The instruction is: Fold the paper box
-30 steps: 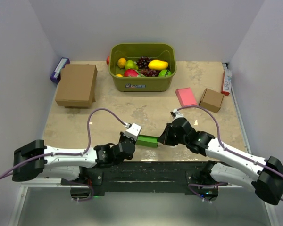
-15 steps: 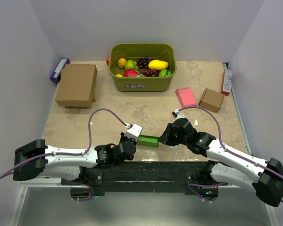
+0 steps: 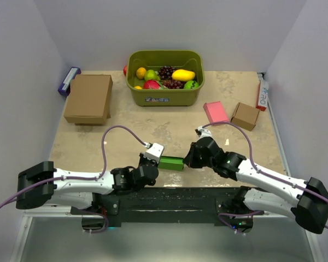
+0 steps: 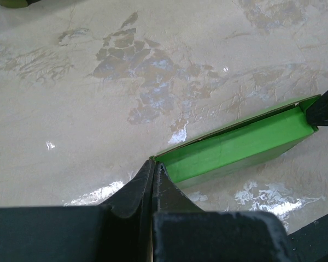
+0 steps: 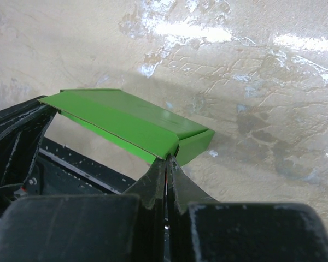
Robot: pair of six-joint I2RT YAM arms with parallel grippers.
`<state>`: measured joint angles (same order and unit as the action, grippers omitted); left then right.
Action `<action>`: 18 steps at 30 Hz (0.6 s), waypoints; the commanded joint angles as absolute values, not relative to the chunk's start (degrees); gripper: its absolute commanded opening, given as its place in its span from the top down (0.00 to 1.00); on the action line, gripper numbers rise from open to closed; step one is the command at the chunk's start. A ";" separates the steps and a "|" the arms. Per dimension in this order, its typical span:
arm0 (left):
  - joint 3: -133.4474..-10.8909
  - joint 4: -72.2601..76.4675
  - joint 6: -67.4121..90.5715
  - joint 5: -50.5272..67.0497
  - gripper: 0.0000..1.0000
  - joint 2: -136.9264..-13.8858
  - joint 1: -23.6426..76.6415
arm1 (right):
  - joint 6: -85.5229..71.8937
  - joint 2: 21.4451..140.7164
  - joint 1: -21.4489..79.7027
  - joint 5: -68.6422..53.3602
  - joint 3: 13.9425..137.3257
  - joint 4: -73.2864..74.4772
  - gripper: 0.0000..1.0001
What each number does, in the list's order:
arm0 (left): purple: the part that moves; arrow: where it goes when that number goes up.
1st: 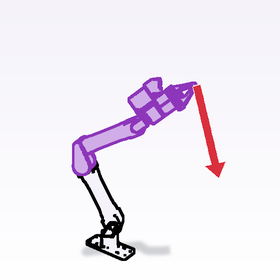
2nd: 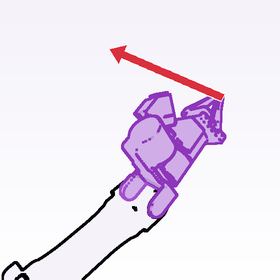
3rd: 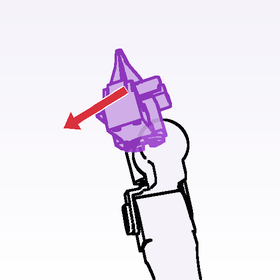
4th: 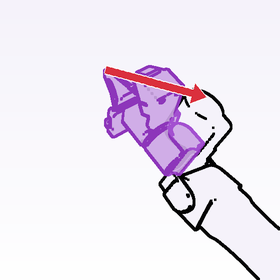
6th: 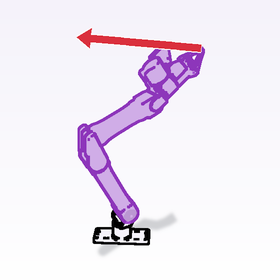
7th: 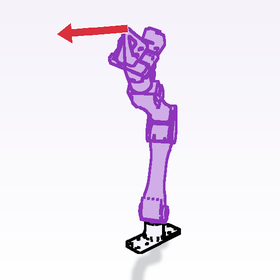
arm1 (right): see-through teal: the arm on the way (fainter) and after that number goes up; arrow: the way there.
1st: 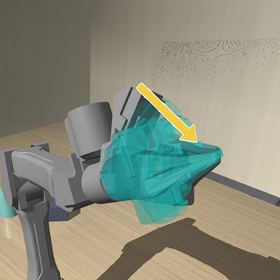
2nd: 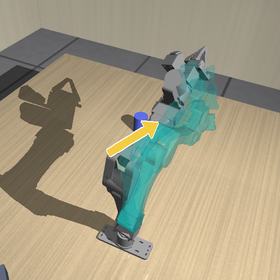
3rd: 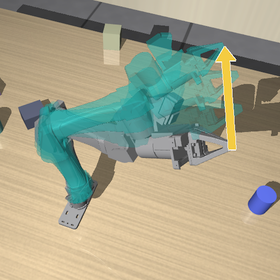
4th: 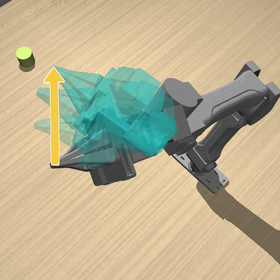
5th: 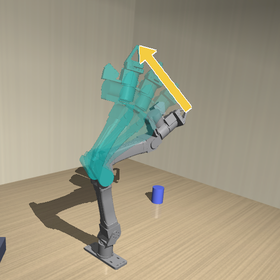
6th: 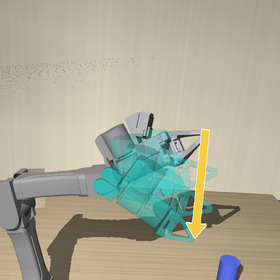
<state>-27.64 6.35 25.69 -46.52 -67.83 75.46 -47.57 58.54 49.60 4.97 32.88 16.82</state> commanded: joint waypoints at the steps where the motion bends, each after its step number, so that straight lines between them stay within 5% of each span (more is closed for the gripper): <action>1: -25.93 4.74 31.72 -42.10 1.00 -69.70 76.64 | -46.84 63.63 53.78 11.15 32.34 23.73 1.00; 18: -22.41 4.49 42.01 -39.72 1.00 -66.19 77.08 | -51.15 63.37 58.97 18.37 31.11 24.70 1.00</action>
